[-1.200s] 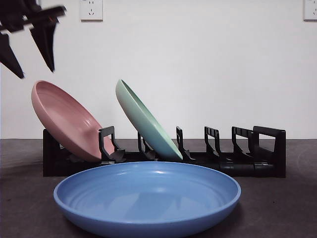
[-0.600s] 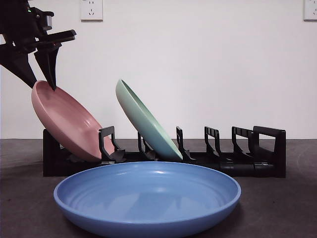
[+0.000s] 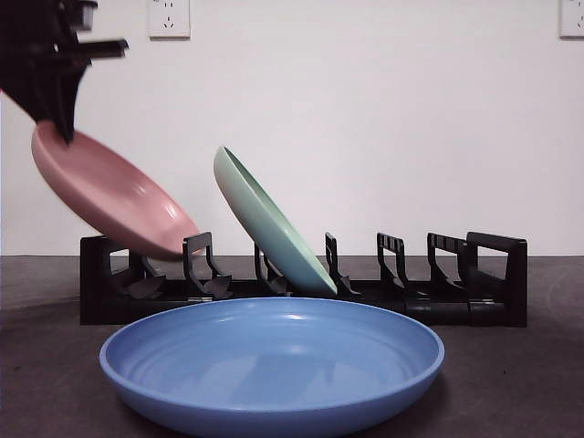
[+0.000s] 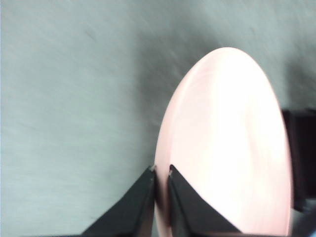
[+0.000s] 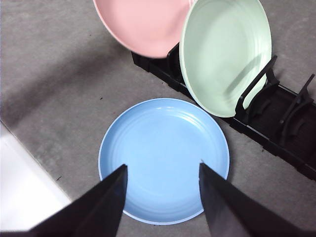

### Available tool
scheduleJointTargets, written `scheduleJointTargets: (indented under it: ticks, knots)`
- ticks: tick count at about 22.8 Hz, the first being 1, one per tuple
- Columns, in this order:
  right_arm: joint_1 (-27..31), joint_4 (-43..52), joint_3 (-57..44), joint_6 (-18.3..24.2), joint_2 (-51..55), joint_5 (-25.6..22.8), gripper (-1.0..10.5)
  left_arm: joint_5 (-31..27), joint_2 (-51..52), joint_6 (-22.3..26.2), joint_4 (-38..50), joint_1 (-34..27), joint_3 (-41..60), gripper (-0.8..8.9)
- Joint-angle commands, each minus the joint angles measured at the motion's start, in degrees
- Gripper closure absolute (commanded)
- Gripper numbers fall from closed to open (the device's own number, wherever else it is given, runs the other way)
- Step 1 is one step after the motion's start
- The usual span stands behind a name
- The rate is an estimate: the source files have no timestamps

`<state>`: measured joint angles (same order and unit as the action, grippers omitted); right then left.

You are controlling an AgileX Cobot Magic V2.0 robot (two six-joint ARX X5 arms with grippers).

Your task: Place the plate

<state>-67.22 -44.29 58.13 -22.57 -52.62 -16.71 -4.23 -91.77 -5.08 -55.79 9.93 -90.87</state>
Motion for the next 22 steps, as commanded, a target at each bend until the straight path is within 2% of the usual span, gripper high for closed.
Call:
scheduleJointTargets:
  ticks: [1, 4, 10, 16, 22]
  knots:
    - [-0.72, 0.50, 0.92, -0.61, -0.44, -0.28, 7.2, -3.30, -0.70, 3.10, -3.52, -0.50, -5.60, 7.97]
    - [-0.72, 0.52, 0.92, -0.61, -0.39, -1.11, 7.2, -3.54, -0.17, 3.39, -8.68, -2.19, -9.79, 7.97]
    - [-0.72, 0.55, 0.92, -0.59, -0.07, -4.61, 7.2, -3.45, 5.03, 2.91, -16.24, -5.09, -10.10, 7.97]
    - [-0.68, 0.55, 0.92, -0.46, 0.46, -8.52, 7.2, -1.77, 12.76, 2.27, -17.27, -5.84, -8.17, 7.97]
    - [0.42, 0.72, 0.92, 0.55, 1.05, -11.76, 7.2, 4.17, 22.38, 0.98, -17.73, -5.79, 0.63, 7.97]
